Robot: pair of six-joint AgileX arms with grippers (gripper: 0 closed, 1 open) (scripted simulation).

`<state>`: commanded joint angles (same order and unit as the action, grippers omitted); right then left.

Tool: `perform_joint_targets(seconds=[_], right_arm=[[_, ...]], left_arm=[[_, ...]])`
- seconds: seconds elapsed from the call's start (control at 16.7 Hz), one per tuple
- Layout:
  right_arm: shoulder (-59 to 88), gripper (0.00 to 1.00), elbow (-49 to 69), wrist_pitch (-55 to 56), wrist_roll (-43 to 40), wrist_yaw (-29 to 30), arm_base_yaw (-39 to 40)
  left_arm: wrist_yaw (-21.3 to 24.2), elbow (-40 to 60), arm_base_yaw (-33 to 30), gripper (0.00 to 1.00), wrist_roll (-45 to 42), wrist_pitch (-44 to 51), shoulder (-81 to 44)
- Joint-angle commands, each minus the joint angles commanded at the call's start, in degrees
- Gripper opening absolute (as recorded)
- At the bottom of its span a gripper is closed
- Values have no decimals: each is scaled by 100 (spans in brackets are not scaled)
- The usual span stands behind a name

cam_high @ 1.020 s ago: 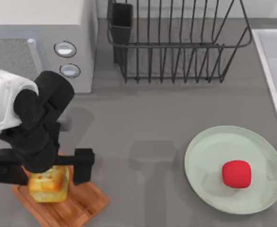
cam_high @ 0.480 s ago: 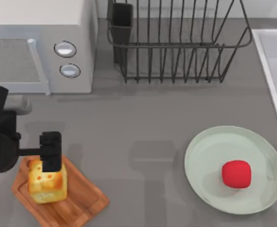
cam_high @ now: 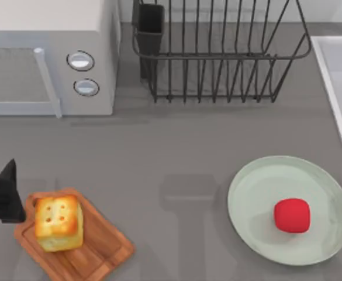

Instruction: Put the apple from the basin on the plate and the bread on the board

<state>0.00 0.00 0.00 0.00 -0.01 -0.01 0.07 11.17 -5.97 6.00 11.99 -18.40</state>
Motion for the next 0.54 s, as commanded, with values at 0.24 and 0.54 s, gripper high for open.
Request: perform_joint_targets(seconds=[0.24, 0.54], right_arm=[[0, 100, 0, 0, 0, 0, 0], [0, 100, 0, 0, 0, 0, 0]], left_arm=[[-6, -836, 436, 100, -433, -857, 1403], [-7, -1117, 597, 100, -600, -1199, 1840]])
